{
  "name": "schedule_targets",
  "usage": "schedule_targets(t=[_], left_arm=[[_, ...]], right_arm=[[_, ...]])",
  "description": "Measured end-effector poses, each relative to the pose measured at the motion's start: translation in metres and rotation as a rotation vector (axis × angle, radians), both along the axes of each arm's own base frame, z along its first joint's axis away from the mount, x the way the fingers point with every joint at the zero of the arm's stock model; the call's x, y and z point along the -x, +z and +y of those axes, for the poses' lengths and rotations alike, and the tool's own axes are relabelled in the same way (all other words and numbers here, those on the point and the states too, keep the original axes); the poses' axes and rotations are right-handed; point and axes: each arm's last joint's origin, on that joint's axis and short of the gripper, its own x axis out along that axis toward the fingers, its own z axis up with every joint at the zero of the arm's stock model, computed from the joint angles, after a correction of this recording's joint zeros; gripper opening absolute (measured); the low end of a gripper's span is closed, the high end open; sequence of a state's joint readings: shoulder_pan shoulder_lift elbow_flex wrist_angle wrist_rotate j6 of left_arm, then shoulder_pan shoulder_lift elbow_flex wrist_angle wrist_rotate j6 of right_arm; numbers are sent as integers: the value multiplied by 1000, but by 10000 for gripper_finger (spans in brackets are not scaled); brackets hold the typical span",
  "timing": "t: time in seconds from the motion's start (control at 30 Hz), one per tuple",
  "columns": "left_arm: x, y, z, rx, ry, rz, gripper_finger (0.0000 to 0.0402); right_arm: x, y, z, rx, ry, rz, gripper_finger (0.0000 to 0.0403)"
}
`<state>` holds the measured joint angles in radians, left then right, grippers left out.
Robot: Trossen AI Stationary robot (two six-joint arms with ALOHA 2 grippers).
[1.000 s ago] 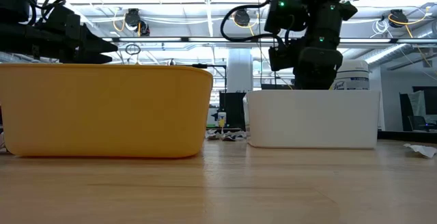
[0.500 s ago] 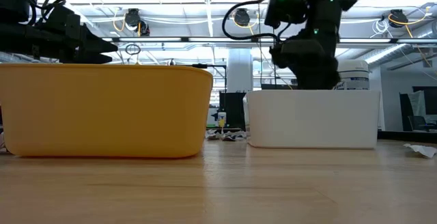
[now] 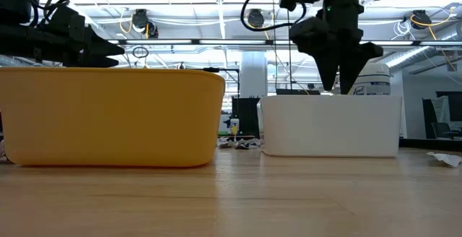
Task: Pick & Place First Aid Supplies
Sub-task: Put the green sachet into the white bin
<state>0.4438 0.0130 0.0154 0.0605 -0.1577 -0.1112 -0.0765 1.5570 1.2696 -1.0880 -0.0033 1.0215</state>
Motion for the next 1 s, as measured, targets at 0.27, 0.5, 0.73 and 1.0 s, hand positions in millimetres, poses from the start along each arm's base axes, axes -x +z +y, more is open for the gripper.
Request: schedule_targets(t=[0.27, 0.5, 0.73, 1.0], left_arm=[[0, 0, 0, 0, 0, 1, 308], [0, 0, 0, 0, 0, 0, 308], [0, 0, 0, -1, 0, 0, 308], [0, 0, 0, 0, 0, 0, 308]], right_arm=[[8, -1, 12, -64, -82, 52, 199], [33, 3, 31, -76, -114, 44, 199], [68, 3, 47, -99, -94, 44, 199], [99, -3, 59, -125, -49, 96, 199]])
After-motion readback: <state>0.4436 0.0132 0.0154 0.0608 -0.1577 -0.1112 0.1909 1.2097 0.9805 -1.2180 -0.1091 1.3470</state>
